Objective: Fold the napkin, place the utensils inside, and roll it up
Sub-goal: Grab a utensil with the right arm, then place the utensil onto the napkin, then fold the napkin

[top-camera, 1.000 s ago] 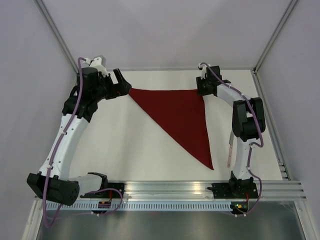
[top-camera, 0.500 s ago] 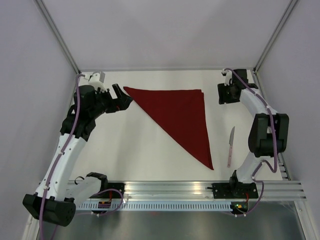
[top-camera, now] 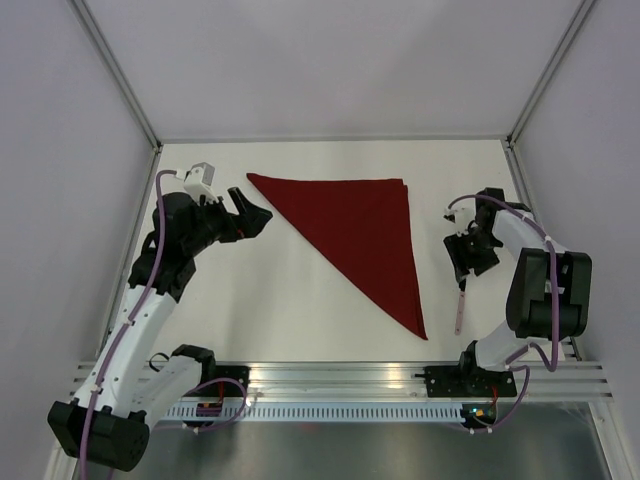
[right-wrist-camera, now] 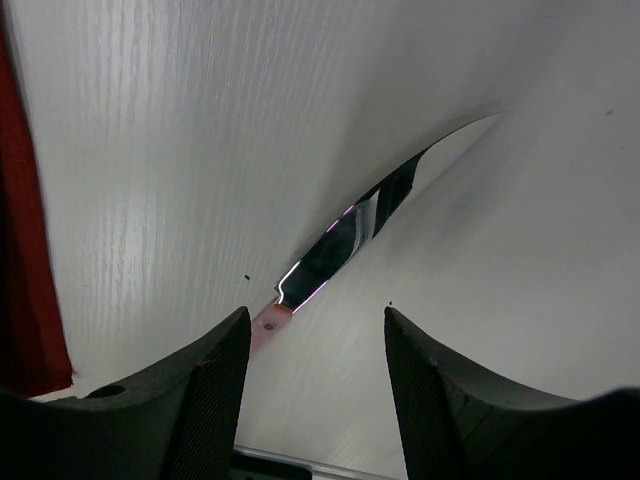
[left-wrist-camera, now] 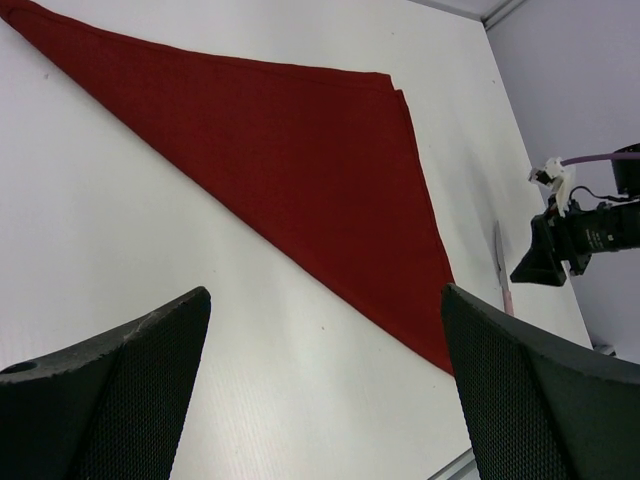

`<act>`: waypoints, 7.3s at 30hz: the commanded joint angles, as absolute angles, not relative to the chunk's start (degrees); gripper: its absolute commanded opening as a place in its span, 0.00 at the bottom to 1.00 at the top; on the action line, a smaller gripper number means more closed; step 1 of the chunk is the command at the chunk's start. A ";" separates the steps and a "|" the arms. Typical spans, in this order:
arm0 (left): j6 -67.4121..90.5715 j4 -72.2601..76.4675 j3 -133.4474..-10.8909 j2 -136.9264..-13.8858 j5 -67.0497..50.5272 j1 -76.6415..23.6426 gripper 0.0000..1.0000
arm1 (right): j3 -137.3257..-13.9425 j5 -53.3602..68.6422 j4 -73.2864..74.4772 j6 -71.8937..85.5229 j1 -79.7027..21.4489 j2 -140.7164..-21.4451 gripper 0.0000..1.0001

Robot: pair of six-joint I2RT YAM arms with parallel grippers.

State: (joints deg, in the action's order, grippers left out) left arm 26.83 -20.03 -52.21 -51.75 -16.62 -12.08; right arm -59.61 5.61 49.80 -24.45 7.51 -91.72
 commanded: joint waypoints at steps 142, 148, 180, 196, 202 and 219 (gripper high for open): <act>25.32 -28.48 -62.40 -54.14 -11.33 -12.04 1.00 | -131.13 16.17 61.18 -0.88 -36.39 -138.35 0.47; 26.27 -17.52 -57.57 -53.26 -16.68 -11.95 1.00 | -123.06 15.82 51.26 -0.18 -30.70 -124.65 0.52; -14.41 34.45 -45.79 -99.31 32.43 -86.74 0.88 | -87.98 23.55 36.83 0.97 3.95 -93.17 0.53; -19.16 40.25 -53.70 -113.55 29.80 -89.38 0.57 | -86.84 24.08 36.47 1.14 4.04 -92.73 0.52; -19.77 41.83 -55.28 -116.36 29.35 -89.38 0.57 | -86.66 24.08 36.39 1.14 3.96 -92.81 0.51; -21.62 44.21 -58.97 -121.90 29.18 -89.21 0.42 | -86.48 24.61 36.30 1.23 3.96 -93.34 0.49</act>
